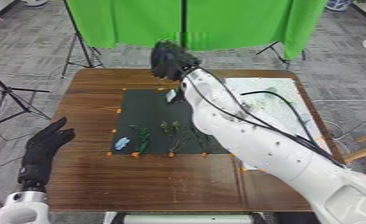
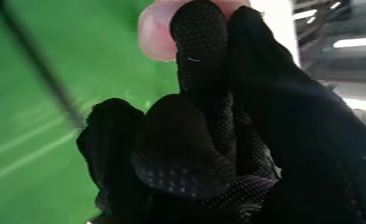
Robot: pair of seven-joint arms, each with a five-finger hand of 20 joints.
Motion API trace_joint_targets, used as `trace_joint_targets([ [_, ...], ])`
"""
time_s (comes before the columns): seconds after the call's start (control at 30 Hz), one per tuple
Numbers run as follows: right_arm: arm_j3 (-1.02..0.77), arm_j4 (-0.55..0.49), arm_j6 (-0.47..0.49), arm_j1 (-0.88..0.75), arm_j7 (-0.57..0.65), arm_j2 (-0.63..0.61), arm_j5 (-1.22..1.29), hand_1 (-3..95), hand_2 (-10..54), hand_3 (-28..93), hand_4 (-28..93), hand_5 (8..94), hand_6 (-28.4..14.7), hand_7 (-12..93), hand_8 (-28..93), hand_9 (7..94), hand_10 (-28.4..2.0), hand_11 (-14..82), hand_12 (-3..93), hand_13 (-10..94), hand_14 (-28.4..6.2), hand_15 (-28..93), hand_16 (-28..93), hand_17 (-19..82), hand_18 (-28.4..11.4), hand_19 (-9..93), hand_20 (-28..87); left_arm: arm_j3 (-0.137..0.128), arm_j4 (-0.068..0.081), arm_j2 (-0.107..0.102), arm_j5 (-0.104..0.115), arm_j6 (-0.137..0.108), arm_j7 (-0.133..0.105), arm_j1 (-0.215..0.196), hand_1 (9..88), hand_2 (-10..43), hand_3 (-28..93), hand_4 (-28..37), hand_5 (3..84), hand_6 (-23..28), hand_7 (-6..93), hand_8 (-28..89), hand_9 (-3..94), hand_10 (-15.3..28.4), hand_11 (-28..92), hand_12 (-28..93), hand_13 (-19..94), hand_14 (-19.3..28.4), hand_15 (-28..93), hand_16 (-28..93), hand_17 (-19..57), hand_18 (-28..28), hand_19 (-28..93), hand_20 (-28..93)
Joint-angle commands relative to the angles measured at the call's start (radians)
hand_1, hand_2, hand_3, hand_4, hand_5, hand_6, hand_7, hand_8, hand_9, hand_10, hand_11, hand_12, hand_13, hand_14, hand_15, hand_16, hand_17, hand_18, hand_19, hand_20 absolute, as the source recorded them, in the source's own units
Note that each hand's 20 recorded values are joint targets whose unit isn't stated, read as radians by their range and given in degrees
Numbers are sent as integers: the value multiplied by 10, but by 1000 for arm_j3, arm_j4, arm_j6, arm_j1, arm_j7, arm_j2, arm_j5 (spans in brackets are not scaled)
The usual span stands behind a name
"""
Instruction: Arrange flowers
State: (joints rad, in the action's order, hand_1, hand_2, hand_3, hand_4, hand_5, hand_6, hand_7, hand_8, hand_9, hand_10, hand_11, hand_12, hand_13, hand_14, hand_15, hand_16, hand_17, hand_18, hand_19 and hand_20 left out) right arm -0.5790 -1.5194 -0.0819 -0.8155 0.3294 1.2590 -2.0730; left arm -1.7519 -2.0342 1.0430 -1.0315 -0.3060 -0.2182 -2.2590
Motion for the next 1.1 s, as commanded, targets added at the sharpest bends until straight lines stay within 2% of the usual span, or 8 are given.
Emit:
trace_joint_targets([
  [0.03, 98, 66, 42, -35, -8, 105, -29, 609, -95, 591, -163, 771, -6, 283, 124, 898, -78, 114, 464, 898, -4, 655, 369, 643, -131, 932, 622, 11, 9, -4, 3, 15, -6, 7, 312, 151, 697, -145, 397, 62, 106, -69, 440, 144, 212, 86, 368, 177, 183, -31, 75, 118, 162, 146],
  [0.13, 108, 85, 54, -45, -7, 116, -38, 608, -95, 592, -163, 772, -6, 276, 111, 902, -78, 108, 451, 900, -5, 654, 367, 644, -134, 932, 623, 11, 7, -1, 2, 15, -5, 4, 311, 151, 696, -148, 398, 62, 106, -69, 441, 145, 212, 86, 369, 176, 184, -31, 76, 118, 162, 145],
  [0.53, 137, 160, 40, -35, -1, 138, -66, 582, -95, 596, -163, 766, 3, 270, 99, 896, -79, 97, 446, 895, -8, 653, 367, 638, -136, 932, 624, 23, 16, -7, 2, 26, -2, 21, 305, 133, 698, -147, 399, 63, 104, -69, 441, 146, 212, 87, 369, 177, 182, -31, 75, 119, 165, 145],
  [0.7, 142, 170, 42, -36, -1, 140, -74, 556, -95, 594, -158, 728, 5, 262, 87, 877, -80, 96, 450, 886, -12, 655, 368, 632, -138, 932, 620, 25, 17, -3, 1, 28, -2, 20, 305, 123, 698, -146, 399, 63, 102, -68, 441, 146, 212, 88, 369, 177, 182, -30, 74, 119, 165, 146],
  [0.93, 143, 181, 69, -42, -6, 140, -92, 530, -95, 584, -149, 695, 7, 232, 80, 851, -85, 141, 424, 884, -15, 651, 364, 627, -142, 932, 614, 22, 15, -1, 2, 27, -4, 13, 305, 116, 699, -142, 398, 63, 102, -67, 440, 145, 211, 89, 369, 177, 181, -29, 74, 120, 163, 146],
  [1.1, 155, 184, 72, -38, -18, 134, -123, 488, -95, 634, -161, 666, 16, 215, 59, 838, -89, 178, 414, 883, -17, 650, 365, 624, -144, 932, 615, 22, 17, -1, 1, 31, -3, 17, 305, 114, 699, -139, 399, 64, 101, -67, 441, 145, 210, 89, 370, 178, 182, -29, 74, 121, 163, 148],
])
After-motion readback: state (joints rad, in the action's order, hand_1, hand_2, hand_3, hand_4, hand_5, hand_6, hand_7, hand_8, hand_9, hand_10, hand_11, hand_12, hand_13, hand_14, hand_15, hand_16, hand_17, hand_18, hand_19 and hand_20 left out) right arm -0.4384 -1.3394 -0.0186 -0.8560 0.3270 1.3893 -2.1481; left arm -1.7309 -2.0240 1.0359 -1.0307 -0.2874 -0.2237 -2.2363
